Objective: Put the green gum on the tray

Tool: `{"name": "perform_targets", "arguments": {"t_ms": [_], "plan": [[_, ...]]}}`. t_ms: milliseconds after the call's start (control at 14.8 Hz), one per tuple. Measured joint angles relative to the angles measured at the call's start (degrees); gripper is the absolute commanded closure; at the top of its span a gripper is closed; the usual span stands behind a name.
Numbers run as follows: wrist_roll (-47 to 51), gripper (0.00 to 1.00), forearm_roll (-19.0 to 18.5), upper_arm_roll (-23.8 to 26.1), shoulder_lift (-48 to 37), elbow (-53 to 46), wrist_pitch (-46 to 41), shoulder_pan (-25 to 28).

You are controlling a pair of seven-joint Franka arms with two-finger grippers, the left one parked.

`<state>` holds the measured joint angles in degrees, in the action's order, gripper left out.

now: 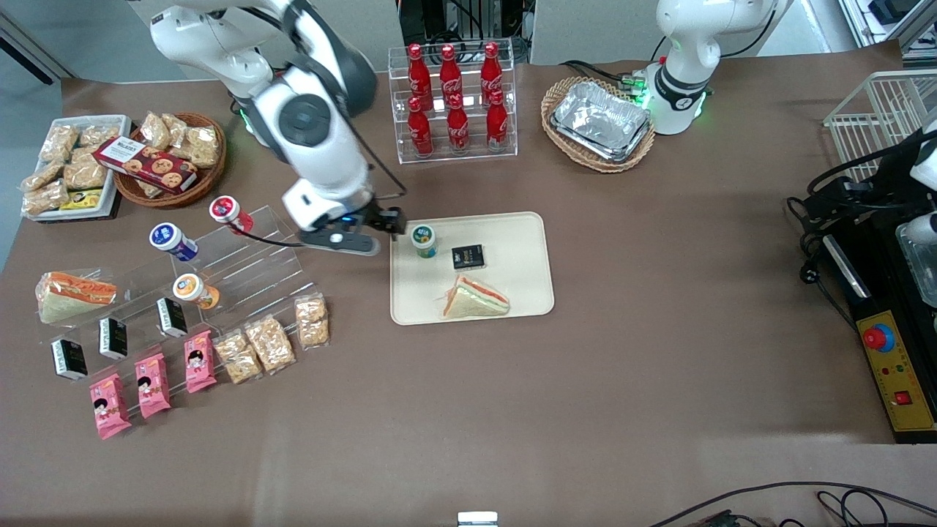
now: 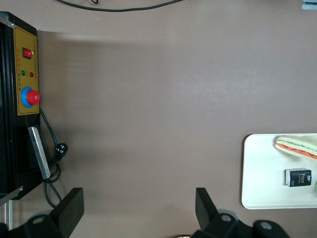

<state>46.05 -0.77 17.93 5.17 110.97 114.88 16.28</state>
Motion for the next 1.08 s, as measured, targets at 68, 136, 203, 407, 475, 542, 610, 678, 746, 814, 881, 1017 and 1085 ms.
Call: {"name": "perform_targets", "arguments": {"t_ms": [68, 136, 203, 407, 475, 542, 610, 678, 746, 814, 881, 1017, 1085], "plan": [[-2.2, 0.00, -0.1, -0.1, -1.0, -1.7, -2.7, -2.1], [-5.8, 0.00, -0.1, -0.2, -1.6, -3.7, -5.6, -4.7], [-10.1, 0.00, -0.2, -0.3, -2.0, -5.8, -8.4, -7.7], [-21.5, 0.00, -0.1, -4.6, -2.3, -11.6, -14.6, -13.5], [-24.5, 0.00, -0.1, -7.7, -2.4, -12.9, -15.5, -13.8], [-27.4, 0.00, -0.1, -10.6, -2.6, -13.8, -15.8, -14.0], [-30.3, 0.00, -0.1, -13.3, -2.9, -14.2, -16.0, -14.0], [-33.0, 0.00, -0.1, -15.7, -3.4, -14.5, -16.0, -14.1], [-35.6, 0.00, -0.1, -17.9, -3.8, -14.8, -16.1, -14.1], [-37.9, 0.00, -0.1, -19.9, -4.1, -15.2, -16.1, -14.2], [-39.6, 0.00, 0.0, -21.5, -4.3, -15.9, -16.1, -14.2], [-40.8, 0.00, 0.0, -23.0, -4.4, -16.9, -16.1, -14.2], [-40.8, 0.00, 0.0, -23.1, -4.4, -17.1, -16.1, -14.2]]}}
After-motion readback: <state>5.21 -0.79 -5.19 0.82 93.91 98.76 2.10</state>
